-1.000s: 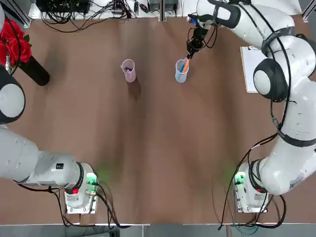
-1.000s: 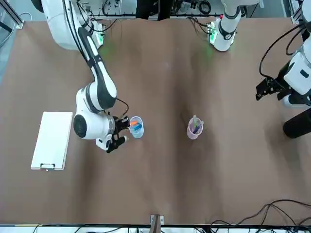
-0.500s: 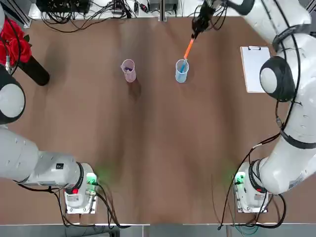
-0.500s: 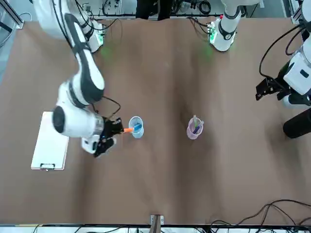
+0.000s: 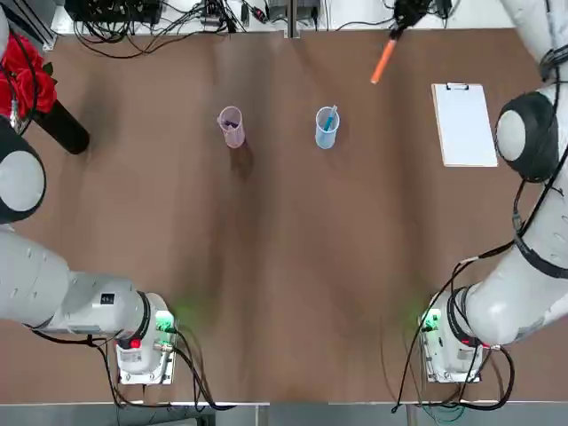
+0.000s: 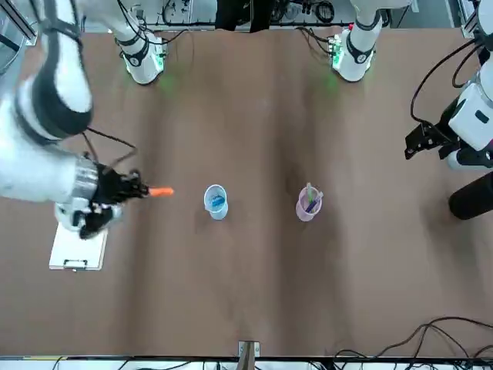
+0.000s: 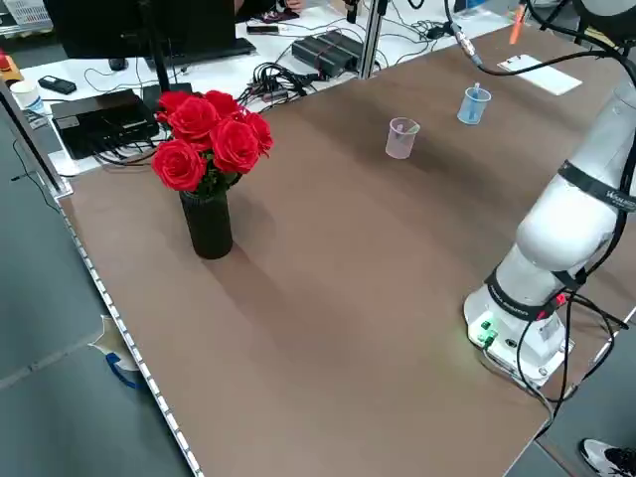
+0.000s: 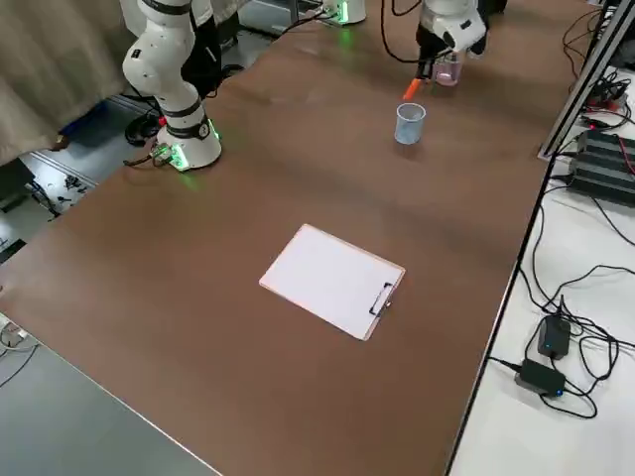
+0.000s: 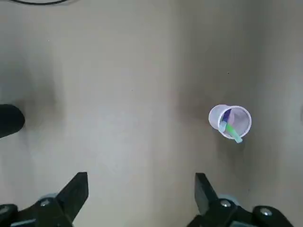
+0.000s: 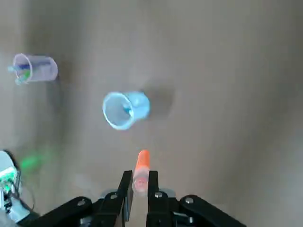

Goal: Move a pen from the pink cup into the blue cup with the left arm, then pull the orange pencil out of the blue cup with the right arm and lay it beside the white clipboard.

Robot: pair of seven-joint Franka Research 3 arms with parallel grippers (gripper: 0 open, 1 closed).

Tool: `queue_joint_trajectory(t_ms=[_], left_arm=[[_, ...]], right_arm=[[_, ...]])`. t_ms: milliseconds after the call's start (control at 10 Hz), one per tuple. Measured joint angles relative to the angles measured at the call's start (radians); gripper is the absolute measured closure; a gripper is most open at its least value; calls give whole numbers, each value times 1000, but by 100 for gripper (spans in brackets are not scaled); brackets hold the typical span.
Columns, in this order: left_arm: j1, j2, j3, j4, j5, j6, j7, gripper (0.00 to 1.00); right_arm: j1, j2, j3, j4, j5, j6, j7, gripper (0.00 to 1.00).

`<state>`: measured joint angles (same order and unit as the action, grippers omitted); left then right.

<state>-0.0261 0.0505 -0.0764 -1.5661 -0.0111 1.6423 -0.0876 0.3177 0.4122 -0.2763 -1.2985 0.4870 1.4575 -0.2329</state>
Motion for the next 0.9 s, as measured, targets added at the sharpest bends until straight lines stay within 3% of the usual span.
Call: queue_joint_trajectory(t_ms=[100, 300, 400, 600, 900], left_arm=[[0, 0, 0, 0, 0, 0, 0, 1], [0, 0, 0, 0, 0, 0, 0, 1], [-1, 1, 0, 0, 0, 0, 0, 1], [-1, 2, 0, 0, 0, 0, 0, 1], [-2, 2, -1, 0, 0, 0, 0, 1]], right_arm=[[-3, -5, -37, 7, -60, -74, -6, 83], [-11, 4, -47, -9, -220, -117, -44, 83], [-22, 25, -51, -35, -249, -122, -72, 83], [-51, 131, -62, -87, -261, -92, -101, 83], [-51, 257, -63, -88, -261, 39, -107, 83]])
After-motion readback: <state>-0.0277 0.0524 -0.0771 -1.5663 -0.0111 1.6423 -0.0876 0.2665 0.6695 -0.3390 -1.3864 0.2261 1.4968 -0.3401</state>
